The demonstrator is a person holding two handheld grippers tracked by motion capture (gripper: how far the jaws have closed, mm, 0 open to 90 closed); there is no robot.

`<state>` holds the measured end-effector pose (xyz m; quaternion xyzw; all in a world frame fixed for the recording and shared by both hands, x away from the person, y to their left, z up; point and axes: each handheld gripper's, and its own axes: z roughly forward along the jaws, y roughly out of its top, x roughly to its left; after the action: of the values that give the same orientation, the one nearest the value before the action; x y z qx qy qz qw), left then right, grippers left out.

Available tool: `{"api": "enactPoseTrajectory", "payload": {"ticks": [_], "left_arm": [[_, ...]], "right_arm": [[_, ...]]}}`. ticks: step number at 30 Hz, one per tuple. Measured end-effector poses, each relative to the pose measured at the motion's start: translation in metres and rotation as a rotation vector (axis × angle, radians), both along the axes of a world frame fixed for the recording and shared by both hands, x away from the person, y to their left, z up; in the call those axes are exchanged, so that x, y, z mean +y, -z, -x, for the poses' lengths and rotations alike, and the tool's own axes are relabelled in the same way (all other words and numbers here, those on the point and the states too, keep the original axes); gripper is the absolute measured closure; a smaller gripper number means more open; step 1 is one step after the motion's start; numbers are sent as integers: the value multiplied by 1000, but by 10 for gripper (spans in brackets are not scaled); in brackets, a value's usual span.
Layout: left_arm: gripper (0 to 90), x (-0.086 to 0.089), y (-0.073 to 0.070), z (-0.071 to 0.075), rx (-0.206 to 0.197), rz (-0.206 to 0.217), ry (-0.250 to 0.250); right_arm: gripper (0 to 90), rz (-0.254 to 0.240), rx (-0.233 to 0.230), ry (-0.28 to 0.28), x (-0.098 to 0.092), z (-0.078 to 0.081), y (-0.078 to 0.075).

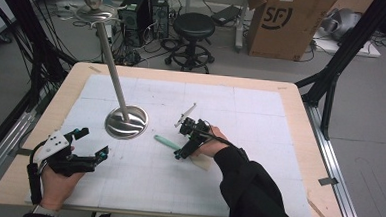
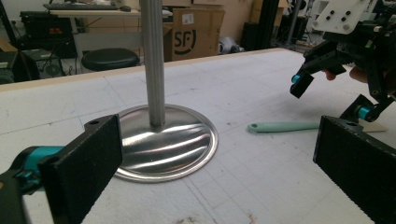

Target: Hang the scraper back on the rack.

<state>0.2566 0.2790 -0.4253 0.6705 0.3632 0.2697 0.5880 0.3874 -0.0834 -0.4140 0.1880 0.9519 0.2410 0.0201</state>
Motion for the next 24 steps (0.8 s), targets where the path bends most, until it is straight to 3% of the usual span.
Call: {"api": "enactPoseTrajectory", "payload": {"ticks": [4,6,11,12,15,16,19,24], "left_arm": [[22,-1,0,-2,5,-4,5],[22,-2,0,-3,3,1,9],[22,-6,0,-6,3,8,22],[22,-7,0,-6,4,7,25],[22,-7,0,-6,2,-2,25],[22,-5,0,-6,-3,0,18],[22,-2,0,-6,10,23,7],[22,-4,0,-6,12,14,13]], "right_arm": [[56,89,-10,-33,8,0,2],[85,108,1,-54,12,0,3],[215,173,8,-70,19,-1,3],[287,179,4,-72,19,-1,3],[327,172,8,-81,20,0,2],[388,176,4,-75,20,0,1],[434,188,11,-73,19,0,-1],[539,214,18,-67,17,2,-3]]}}
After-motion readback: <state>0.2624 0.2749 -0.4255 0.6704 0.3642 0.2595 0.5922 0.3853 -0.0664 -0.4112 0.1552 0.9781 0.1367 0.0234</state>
